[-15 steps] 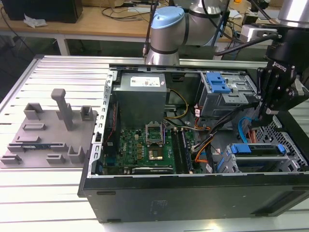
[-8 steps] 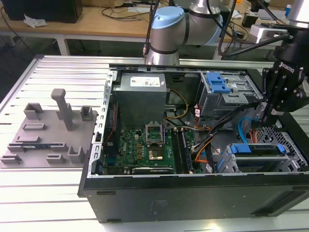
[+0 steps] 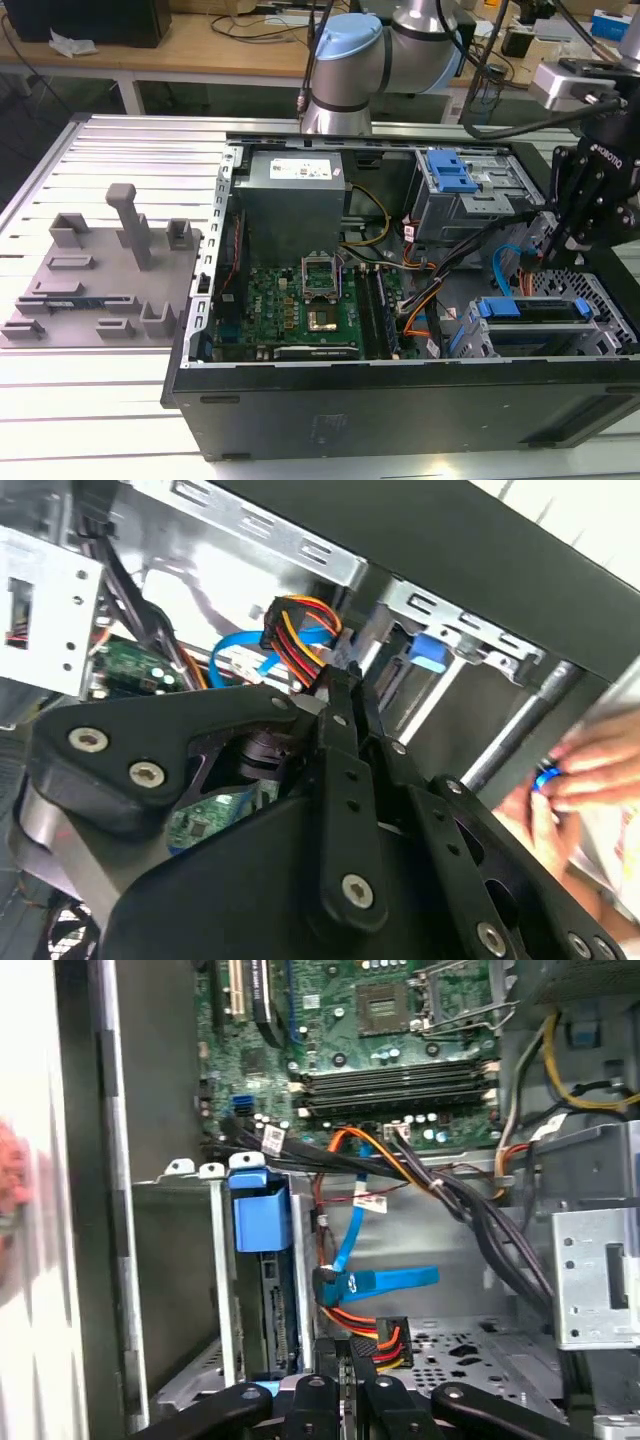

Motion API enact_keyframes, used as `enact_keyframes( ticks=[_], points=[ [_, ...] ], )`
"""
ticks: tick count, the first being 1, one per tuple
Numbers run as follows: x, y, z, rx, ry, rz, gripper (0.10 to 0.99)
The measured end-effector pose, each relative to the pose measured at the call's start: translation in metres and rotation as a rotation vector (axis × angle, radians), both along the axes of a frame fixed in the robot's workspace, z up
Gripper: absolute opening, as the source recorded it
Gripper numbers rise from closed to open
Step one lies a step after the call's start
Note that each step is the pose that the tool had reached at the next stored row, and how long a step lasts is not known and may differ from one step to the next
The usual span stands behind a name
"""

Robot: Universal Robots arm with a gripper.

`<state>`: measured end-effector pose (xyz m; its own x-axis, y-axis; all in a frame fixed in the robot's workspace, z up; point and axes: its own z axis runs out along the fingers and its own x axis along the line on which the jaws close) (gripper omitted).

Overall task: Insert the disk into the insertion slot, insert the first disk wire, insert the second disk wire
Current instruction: 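Insert the first disk wire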

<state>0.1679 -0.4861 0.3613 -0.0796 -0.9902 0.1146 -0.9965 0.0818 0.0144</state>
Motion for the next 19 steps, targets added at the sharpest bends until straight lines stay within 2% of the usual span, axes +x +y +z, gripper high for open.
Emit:
enact_keyframes(
  ticks=[1, 2, 4, 6, 9, 14, 16, 17, 18, 19],
  points=[
    [0.0, -0.0034, 0.0, 0.003, 0.0, 0.0, 0.165],
    [0.0001, -0.01, -0.0001, 0.004, 0.0023, 0.0, 0.165],
    [0.0, -0.0192, -0.0009, 0.006, 0.013, 0.0, 0.165],
    [0.0002, -0.0257, -0.0012, 0.018, 0.0152, 0.001, 0.165],
    [0.0001, -0.0262, -0.0013, 0.019, 0.0153, 0.001, 0.165],
    [0.0048, -0.0272, -0.0012, 0.019, 0.0153, 0.003, 0.165],
    [0.0042, -0.0272, -0.0013, 0.026, 0.0153, 0.012, 0.165],
    [0.0039, -0.0272, -0.0013, 0.032, 0.015, 0.017, 0.165],
    [0.0035, -0.028, -0.0014, 0.045, 0.0136, 0.021, 0.165],
    [0.0036, -0.0294, -0.0013, 0.048, 0.0136, 0.021, 0.165]
  ],
)
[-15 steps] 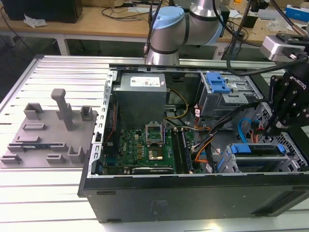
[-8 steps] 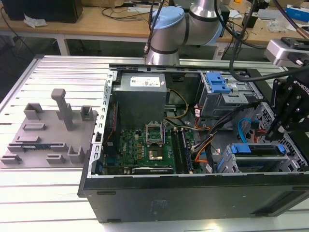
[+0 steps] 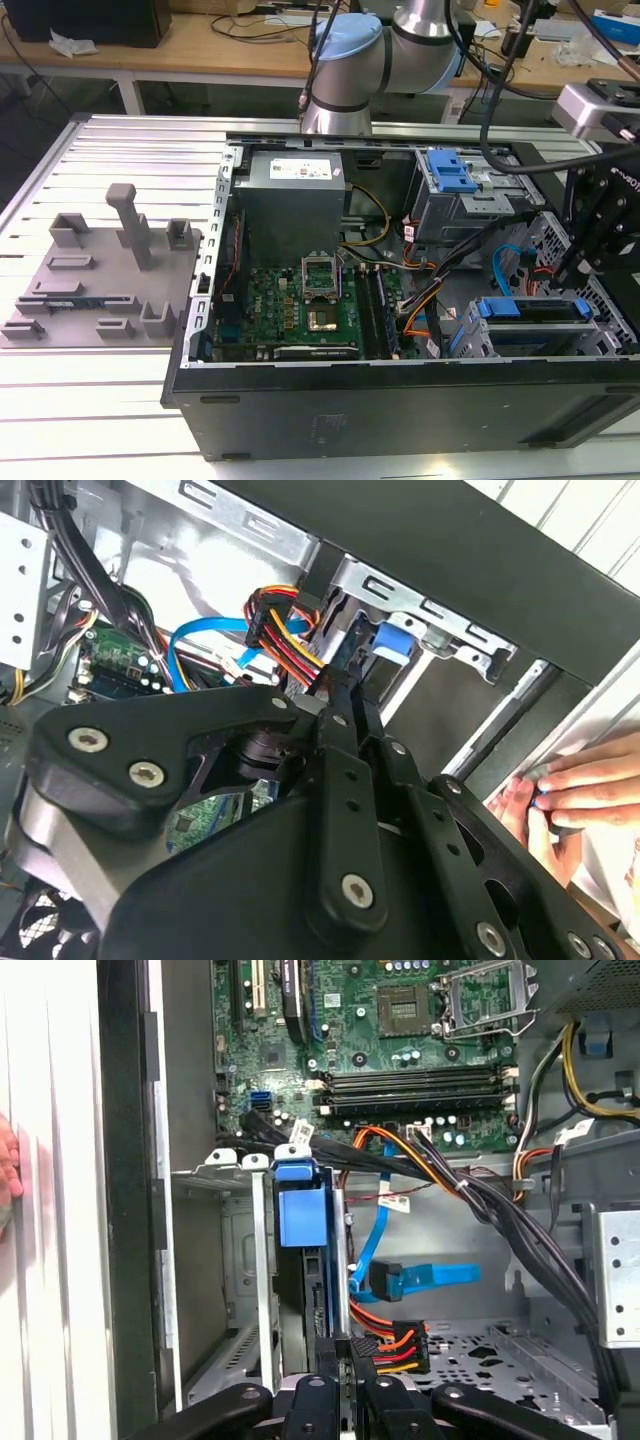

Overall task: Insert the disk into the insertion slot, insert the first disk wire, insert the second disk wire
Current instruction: 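Insert the first disk wire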

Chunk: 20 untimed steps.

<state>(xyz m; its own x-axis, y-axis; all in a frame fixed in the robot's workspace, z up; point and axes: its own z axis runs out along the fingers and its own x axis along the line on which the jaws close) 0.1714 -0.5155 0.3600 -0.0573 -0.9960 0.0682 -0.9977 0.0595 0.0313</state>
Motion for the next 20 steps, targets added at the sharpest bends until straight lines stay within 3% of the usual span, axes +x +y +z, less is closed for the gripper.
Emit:
enact_keyframes(
  ticks=[4, 20],
  points=[
    [-0.0001, -0.0054, 0.0, 0.006, 0.0, -0.001, 0.165],
    [-0.0013, -0.0057, -0.0026, 0.007, 0.0, -0.005, 0.165]
  ],
)
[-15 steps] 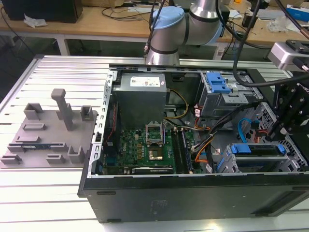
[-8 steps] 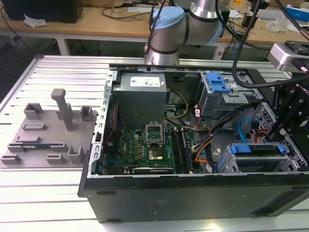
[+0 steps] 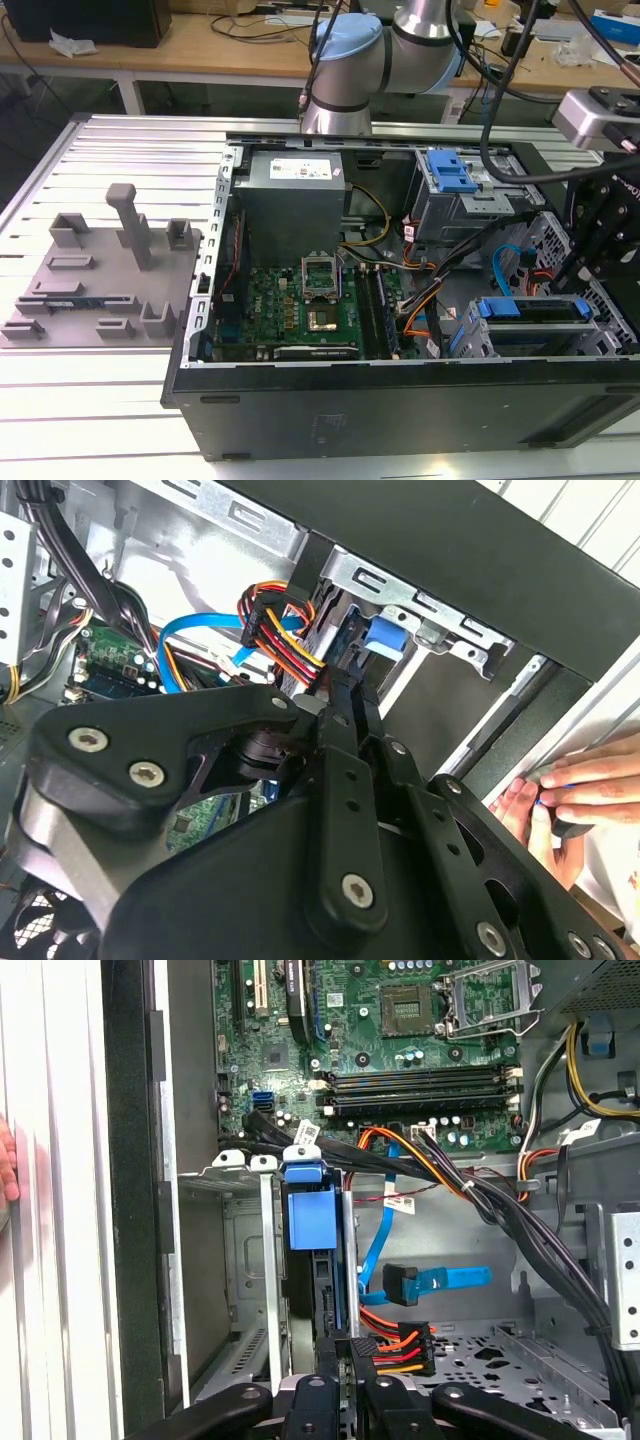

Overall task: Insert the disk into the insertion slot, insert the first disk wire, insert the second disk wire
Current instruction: 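Insert the first disk wire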

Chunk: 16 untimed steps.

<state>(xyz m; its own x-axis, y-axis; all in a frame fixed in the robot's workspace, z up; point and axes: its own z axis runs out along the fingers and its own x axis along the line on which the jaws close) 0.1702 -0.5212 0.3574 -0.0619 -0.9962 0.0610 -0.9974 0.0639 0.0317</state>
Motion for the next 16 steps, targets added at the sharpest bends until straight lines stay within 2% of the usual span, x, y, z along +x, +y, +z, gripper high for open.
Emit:
enact_keyframes(
  ticks=[16],
  points=[
    [-0.0001, -0.0011, -0.0035, 0.0, 0.0, 0.0, 0.165]
  ],
)
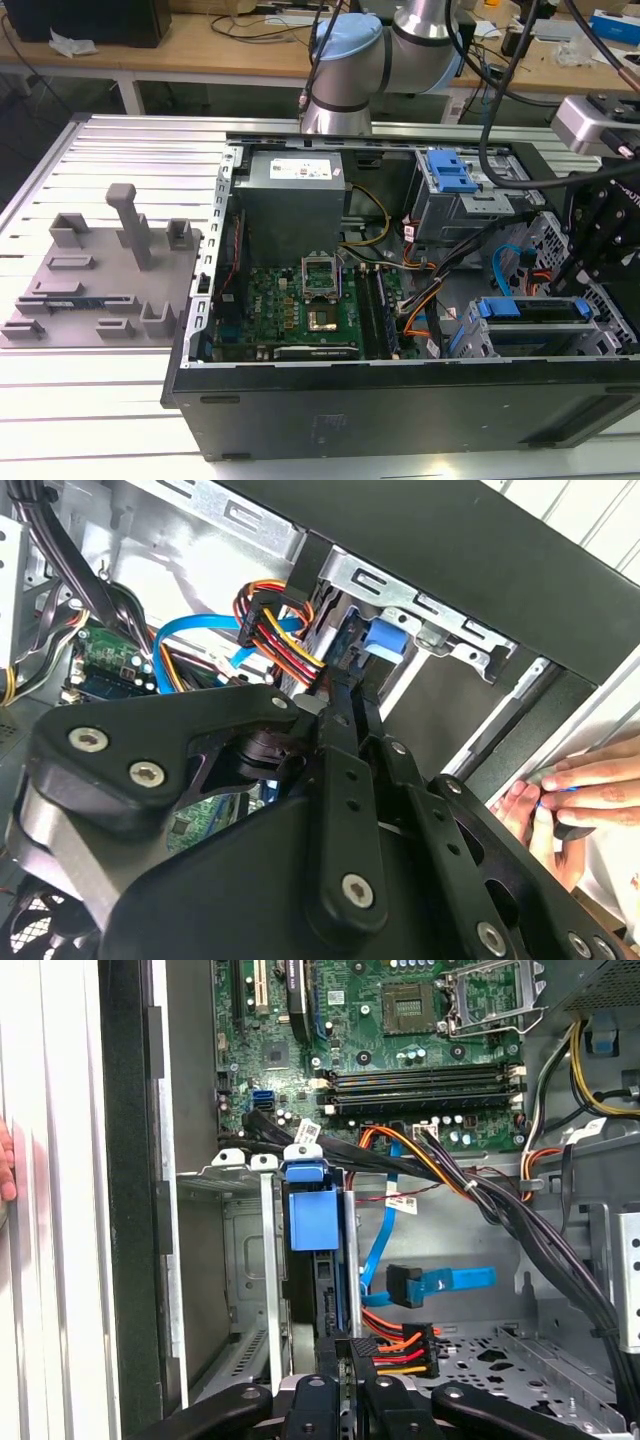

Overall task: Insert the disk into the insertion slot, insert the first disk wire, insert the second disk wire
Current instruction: 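Insert the first disk wire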

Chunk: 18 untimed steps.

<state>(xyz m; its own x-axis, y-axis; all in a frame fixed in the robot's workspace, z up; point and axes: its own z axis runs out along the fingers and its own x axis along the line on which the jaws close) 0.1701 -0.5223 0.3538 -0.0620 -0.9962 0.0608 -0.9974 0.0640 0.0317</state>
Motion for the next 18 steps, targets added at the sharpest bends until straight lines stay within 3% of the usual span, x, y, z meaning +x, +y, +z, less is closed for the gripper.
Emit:
enact_keyframes(
  ticks=[18],
  points=[
    [-0.0001, -0.0006, -0.0026, 0.0, 0.0, 0.007, 0.165]
  ],
)
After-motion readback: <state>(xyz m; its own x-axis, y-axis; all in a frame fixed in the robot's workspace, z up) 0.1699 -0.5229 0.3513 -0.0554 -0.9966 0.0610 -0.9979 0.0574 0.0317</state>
